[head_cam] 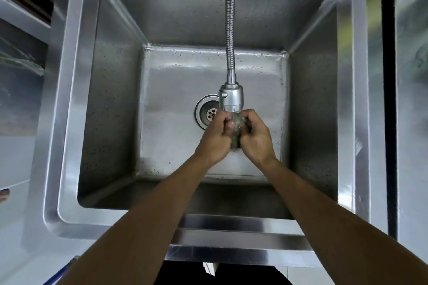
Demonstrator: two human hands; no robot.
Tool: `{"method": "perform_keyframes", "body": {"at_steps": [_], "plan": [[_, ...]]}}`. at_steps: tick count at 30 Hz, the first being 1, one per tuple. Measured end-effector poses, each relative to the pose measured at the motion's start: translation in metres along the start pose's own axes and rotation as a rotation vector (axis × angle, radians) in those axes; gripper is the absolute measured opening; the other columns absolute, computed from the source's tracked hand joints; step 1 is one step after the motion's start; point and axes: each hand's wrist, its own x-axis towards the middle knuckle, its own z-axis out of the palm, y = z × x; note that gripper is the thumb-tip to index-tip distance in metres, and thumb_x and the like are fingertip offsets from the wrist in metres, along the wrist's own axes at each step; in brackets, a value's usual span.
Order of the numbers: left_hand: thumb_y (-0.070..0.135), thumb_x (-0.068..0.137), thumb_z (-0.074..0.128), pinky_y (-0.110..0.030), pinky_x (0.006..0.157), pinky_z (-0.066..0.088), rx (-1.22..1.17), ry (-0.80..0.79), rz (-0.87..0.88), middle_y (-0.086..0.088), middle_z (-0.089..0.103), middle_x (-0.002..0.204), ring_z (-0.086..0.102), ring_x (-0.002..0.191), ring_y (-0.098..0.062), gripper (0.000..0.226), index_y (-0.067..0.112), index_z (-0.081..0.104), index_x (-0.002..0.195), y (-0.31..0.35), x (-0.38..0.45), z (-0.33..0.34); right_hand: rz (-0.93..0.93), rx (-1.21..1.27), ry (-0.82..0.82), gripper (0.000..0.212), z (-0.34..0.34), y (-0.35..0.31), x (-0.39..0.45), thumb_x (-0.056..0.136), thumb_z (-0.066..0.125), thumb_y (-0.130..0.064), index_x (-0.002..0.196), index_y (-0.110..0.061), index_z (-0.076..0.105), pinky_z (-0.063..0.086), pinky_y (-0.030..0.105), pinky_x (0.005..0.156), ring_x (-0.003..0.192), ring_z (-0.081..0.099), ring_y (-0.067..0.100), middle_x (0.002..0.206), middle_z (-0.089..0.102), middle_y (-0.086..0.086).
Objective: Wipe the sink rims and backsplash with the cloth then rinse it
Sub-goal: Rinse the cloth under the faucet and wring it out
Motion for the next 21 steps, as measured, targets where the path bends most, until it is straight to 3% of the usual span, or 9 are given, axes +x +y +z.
{"method": "perform_keyframes", "body": {"at_steps": [4, 6, 8, 11, 14, 18, 21], "plan": [[0.016, 0.108, 0.036, -0.037, 0.073, 0.051, -0.146, 0.08, -0.185, -0.011, 0.062, 0.101, 0.058, 0.089, -0.023, 0.02, 0.031, 0.046, 0.098, 0.002, 0.005, -0.002, -0.021, 0.05, -0.029, 0.027, 0.005, -0.006, -0.004, 0.099, 0.053, 0.001, 0.095, -0.026, 0.059, 0.051, 0.016, 0.066, 0.079, 0.059, 0.006, 0.093, 0.066, 0.0], [0.031, 0.107, 0.037, -0.049, 0.08, 0.058, -0.229, 0.057, -0.216, -0.016, 0.066, 0.107, 0.066, 0.093, -0.03, 0.014, 0.032, 0.05, 0.106, 0.006, 0.002, 0.004, -0.008, 0.059, 0.042, 0.033, 0.006, -0.01, 0.002, 0.098, 0.052, 0.0, 0.089, -0.031, 0.057, 0.048, 0.017, 0.065, 0.075, 0.058, 0.005, 0.086, 0.065, -0.004], [0.037, 0.101, 0.04, -0.052, 0.086, 0.058, -0.24, 0.133, -0.237, -0.01, 0.071, 0.102, 0.069, 0.097, -0.03, 0.019, 0.033, 0.058, 0.103, 0.008, 0.004, 0.003, -0.022, 0.053, 0.046, 0.031, 0.016, -0.014, -0.003, 0.1, 0.05, -0.001, 0.088, -0.029, 0.056, 0.047, 0.015, 0.061, 0.074, 0.058, 0.007, 0.089, 0.065, 0.002], [0.037, 0.099, 0.039, -0.053, 0.081, 0.062, -0.226, 0.26, -0.253, -0.007, 0.074, 0.09, 0.072, 0.087, -0.027, 0.031, 0.025, 0.067, 0.093, 0.003, 0.005, 0.0, -0.005, 0.097, -0.005, 0.021, 0.028, -0.013, -0.008, 0.101, 0.049, -0.001, 0.099, -0.016, 0.062, 0.056, 0.025, 0.064, 0.08, 0.062, 0.014, 0.096, 0.066, 0.014], [0.034, 0.1, 0.044, -0.05, 0.074, 0.059, -0.186, 0.227, -0.237, -0.011, 0.072, 0.084, 0.069, 0.079, -0.028, 0.032, 0.014, 0.067, 0.092, -0.001, 0.0, 0.006, 0.033, 0.114, 0.006, 0.019, 0.026, -0.012, -0.006, 0.097, 0.052, -0.003, 0.098, -0.02, 0.061, 0.061, 0.04, 0.074, 0.085, 0.064, 0.017, 0.094, 0.068, 0.006], [0.034, 0.102, 0.044, -0.05, 0.073, 0.061, -0.245, 0.209, -0.341, -0.021, 0.067, 0.079, 0.063, 0.072, -0.025, 0.038, 0.006, 0.066, 0.09, -0.007, 0.008, -0.002, -0.045, -0.12, -0.031, 0.019, 0.022, -0.014, -0.01, 0.108, 0.042, -0.017, 0.094, -0.024, 0.052, 0.044, 0.01, 0.058, 0.074, 0.059, -0.001, 0.084, 0.062, -0.006], [0.03, 0.103, 0.048, -0.034, 0.057, 0.058, -0.356, 0.148, -0.374, -0.015, 0.064, 0.075, 0.061, 0.068, -0.023, 0.031, 0.013, 0.068, 0.086, 0.007, 0.006, 0.005, 0.04, -0.126, 0.072, 0.021, 0.014, -0.021, 0.0, 0.111, 0.037, -0.025, 0.099, -0.019, 0.053, 0.047, 0.02, 0.056, 0.077, 0.065, 0.014, 0.083, 0.065, -0.005]]}}
